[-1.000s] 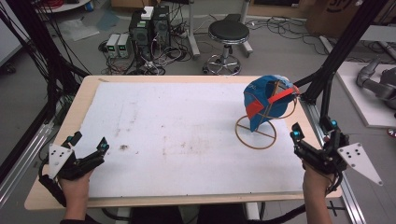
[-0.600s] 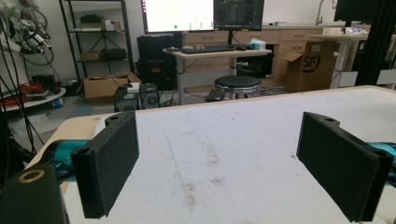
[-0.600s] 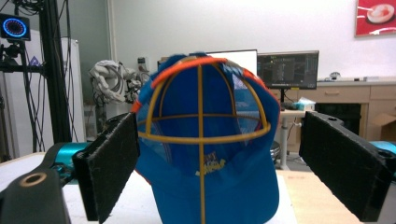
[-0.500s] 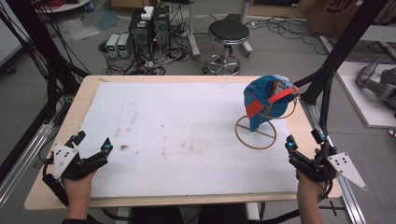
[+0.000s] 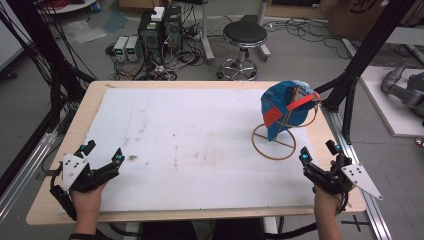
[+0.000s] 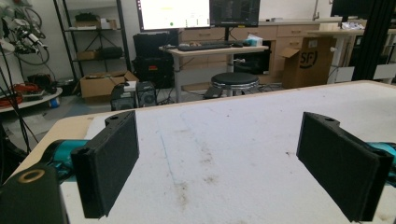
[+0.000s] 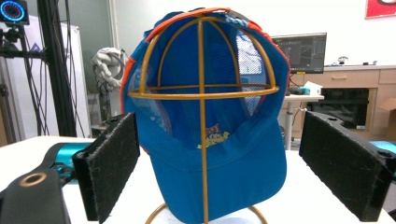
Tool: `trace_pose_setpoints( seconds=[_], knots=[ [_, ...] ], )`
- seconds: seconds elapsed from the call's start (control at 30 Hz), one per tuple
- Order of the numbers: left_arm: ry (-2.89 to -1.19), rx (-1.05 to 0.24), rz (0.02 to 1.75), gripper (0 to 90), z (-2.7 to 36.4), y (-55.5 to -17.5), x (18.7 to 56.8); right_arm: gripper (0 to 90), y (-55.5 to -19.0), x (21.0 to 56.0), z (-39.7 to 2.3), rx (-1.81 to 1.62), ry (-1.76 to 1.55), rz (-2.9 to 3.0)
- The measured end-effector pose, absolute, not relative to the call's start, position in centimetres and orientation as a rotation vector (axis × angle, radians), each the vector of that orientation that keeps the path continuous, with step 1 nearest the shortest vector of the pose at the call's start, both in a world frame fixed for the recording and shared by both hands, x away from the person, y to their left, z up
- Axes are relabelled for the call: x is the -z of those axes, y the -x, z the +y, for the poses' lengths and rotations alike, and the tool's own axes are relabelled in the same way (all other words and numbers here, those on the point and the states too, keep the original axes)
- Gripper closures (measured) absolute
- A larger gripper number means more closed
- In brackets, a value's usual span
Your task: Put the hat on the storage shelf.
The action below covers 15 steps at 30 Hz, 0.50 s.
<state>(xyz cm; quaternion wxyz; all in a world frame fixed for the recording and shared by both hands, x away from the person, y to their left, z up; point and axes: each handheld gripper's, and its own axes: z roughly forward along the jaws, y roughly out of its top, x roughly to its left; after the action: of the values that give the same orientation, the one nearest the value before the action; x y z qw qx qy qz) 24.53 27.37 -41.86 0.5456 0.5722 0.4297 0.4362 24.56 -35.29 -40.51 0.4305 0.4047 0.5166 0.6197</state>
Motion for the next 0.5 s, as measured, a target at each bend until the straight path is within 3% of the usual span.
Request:
trace_pose_setpoints(
  seconds=[0.5],
  knots=[
    [-1.348,-1.034,1.033,13.3,27.62,-24.72,41.96,12.1,-24.48,40.72,-35.37,-1.556,-1.012,1.293]
  ],
)
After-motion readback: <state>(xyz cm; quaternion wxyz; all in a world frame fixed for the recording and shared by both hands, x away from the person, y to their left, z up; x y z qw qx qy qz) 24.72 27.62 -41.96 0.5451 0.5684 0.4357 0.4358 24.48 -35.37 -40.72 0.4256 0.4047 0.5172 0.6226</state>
